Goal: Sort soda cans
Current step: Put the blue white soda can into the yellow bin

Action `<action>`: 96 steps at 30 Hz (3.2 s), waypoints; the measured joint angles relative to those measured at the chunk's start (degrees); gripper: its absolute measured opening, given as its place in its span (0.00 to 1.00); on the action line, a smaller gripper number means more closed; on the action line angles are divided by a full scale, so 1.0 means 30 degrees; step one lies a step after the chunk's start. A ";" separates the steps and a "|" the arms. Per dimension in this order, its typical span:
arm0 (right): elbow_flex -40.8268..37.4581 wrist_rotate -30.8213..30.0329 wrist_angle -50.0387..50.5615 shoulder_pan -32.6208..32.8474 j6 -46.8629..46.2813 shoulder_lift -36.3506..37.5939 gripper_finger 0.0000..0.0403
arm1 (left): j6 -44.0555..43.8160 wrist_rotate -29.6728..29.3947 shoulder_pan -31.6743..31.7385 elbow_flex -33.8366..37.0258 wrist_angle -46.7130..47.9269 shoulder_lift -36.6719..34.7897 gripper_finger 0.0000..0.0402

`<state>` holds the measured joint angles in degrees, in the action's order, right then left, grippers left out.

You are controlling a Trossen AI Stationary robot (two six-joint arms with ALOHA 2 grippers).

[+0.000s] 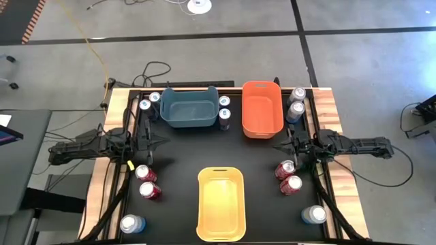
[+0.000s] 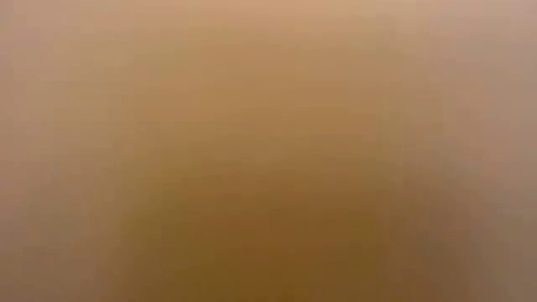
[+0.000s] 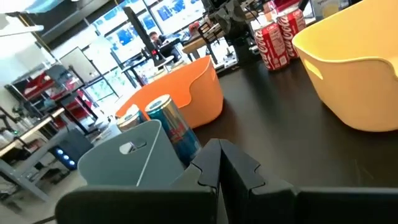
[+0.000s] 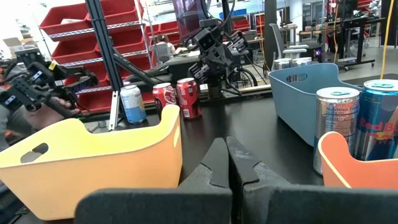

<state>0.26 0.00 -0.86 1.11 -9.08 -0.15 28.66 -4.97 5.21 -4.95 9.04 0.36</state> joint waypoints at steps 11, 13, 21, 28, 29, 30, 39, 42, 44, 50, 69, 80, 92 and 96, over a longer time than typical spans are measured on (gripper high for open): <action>-0.0002 0.0017 -0.2701 -0.0024 0.0007 0.0010 0.00 | -0.8379 0.0138 0.0007 0.0113 -0.1422 0.0000 0.00; -0.0002 0.0017 -0.3032 -0.0024 0.0007 0.0004 0.00 | -0.8581 0.0138 0.0000 0.0117 -0.1828 0.0001 0.00; 0.0720 -0.3999 -0.6324 -0.0583 0.1120 -0.0107 0.00 | -0.8383 -0.0072 0.0004 0.0095 -0.3369 0.0000 0.00; 0.4940 -0.7971 -0.0996 -0.1616 -0.0039 -0.2157 0.00 | -0.6430 -0.0419 0.0005 0.0058 -0.3251 0.0000 0.00; 0.5565 -0.8217 -0.0627 -0.1775 -0.0132 -0.2796 0.00 | -0.6381 -0.0567 0.0007 0.0058 -0.3228 0.0000 0.00; 0.6281 -0.8883 -0.0211 -0.1963 -0.0190 -0.3414 0.00 | -0.6208 -0.0789 0.0006 0.0058 -0.3229 0.0000 0.00; 1.5445 -1.5442 1.0839 -0.5478 -0.1590 -0.9695 0.00 | -0.5710 -0.1731 0.0007 0.0029 -0.3072 0.0000 0.03; 1.7949 -1.3036 1.4140 -0.6723 -0.0901 -1.1654 0.01 | -0.5798 -0.1943 0.0007 0.0022 -0.2881 0.0000 0.09; 1.8794 -1.1169 1.4487 -0.7202 -0.0204 -1.2495 0.03 | -0.5907 -0.2108 0.0007 0.0022 -0.2548 0.0000 0.14; 1.9923 -1.0387 1.2703 -0.7418 0.2477 -1.4317 0.08 | -0.6169 -0.2353 0.0007 0.0022 -0.2229 0.0000 0.26; 2.0532 -0.8797 2.3945 -1.2946 -0.2980 -1.9884 0.90 | -0.6417 -0.3942 0.0007 0.0003 -0.2308 0.0000 0.32; 1.7922 -0.6907 2.2018 -1.6012 -0.2802 -2.2069 0.98 | -0.6581 -0.3956 0.0007 -0.0007 -0.1501 0.0007 0.32; 1.7811 -0.5535 2.0149 -1.6666 -0.4319 -2.2293 0.99 | -0.7023 -0.3971 0.0007 -0.0007 -0.1340 0.0004 0.32; 1.7811 -0.5545 2.0042 -1.6649 -0.5222 -2.2898 0.99 | -0.7051 -0.3978 0.0007 -0.0007 -0.1333 0.0005 0.32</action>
<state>53.69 -16.63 59.27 -48.84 -24.75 -68.85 7.51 -16.91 5.23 -4.97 5.04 0.38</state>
